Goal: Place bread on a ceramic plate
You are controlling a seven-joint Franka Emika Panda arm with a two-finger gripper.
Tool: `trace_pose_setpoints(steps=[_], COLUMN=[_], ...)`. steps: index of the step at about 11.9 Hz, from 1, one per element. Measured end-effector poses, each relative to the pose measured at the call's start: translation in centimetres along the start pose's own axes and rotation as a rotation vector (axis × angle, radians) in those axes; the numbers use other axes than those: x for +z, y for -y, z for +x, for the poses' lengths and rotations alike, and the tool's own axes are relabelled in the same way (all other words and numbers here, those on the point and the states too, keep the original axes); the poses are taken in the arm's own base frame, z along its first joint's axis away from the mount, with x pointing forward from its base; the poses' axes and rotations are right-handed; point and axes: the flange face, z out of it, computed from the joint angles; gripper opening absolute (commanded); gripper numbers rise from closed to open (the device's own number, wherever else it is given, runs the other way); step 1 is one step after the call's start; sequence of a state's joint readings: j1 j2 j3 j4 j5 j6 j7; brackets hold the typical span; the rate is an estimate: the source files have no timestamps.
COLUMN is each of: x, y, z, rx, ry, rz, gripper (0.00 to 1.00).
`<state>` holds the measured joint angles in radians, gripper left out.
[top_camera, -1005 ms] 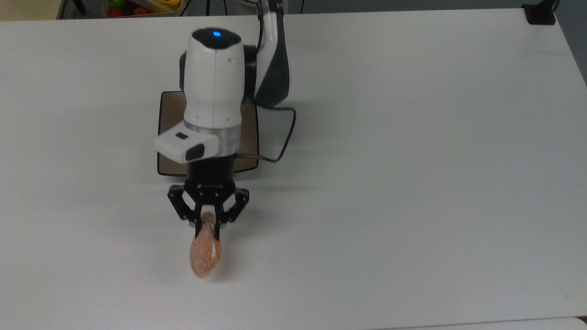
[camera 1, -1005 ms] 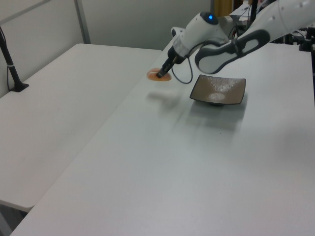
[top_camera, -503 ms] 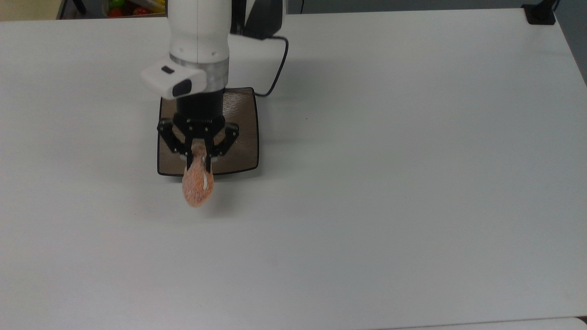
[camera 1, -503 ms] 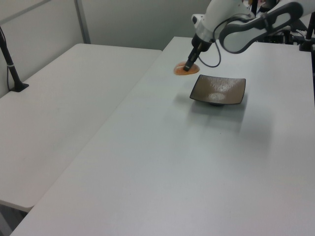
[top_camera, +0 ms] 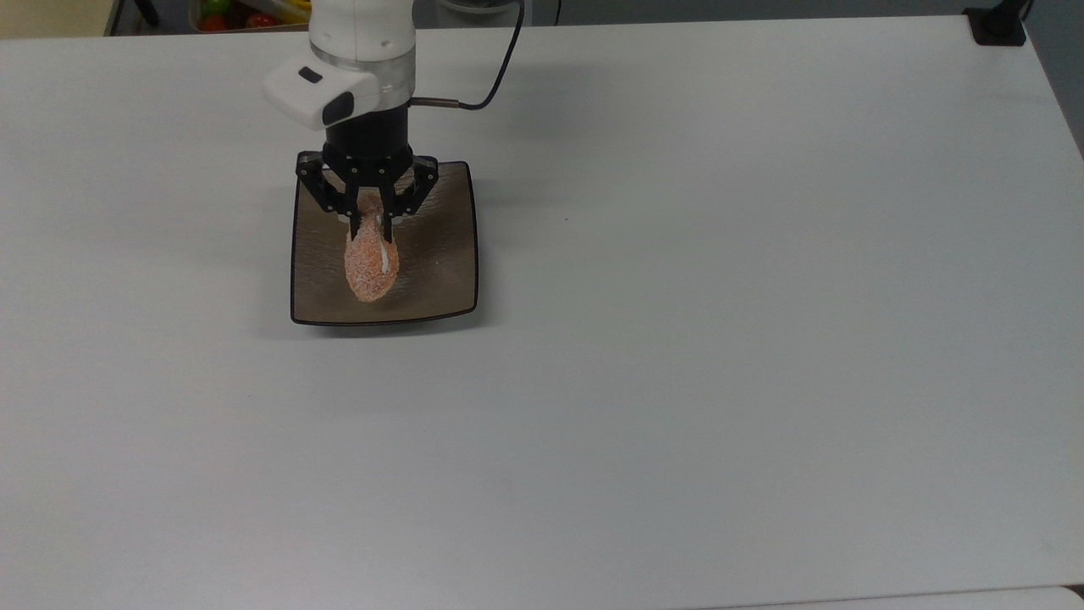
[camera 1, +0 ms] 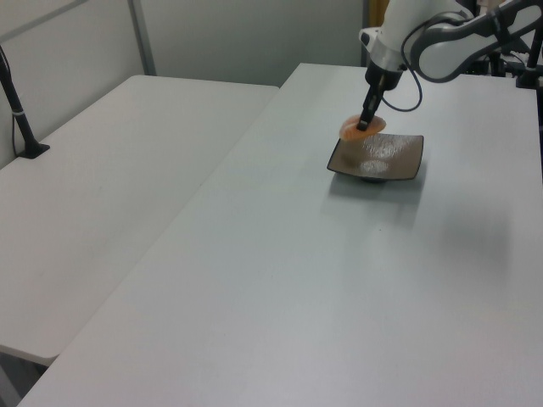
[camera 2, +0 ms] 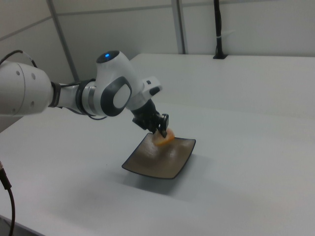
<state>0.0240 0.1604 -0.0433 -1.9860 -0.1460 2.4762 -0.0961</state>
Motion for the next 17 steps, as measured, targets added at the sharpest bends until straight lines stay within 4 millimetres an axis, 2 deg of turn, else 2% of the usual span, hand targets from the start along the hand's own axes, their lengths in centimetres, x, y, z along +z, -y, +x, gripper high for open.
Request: trace_pose_setpoints(steps=[1, 2, 3, 4, 12, 14, 17], x=[1.0, 1.8, 2.7, 3.3, 3.2, 0.7, -5.6], y=[0.3, 0.5, 0.8, 0.9, 1.1, 0.2, -1.1], z=[-0.8, -1.6, -2.2, -2.5, -2.2, -0.9, 0.8], rx=[-0.004, -0.009, -0.014, -0.017, -0.024, -0.014, 0.042], ry=[0.024, 0.045, 0.066, 0.077, 0.082, 0.168, 0.283], rz=[0.005, 0.01, 0.014, 0.017, 0.018, 0.016, 0.034], gripper=[0.37, 0.72, 0.96, 1.0, 1.0, 1.0, 1.0])
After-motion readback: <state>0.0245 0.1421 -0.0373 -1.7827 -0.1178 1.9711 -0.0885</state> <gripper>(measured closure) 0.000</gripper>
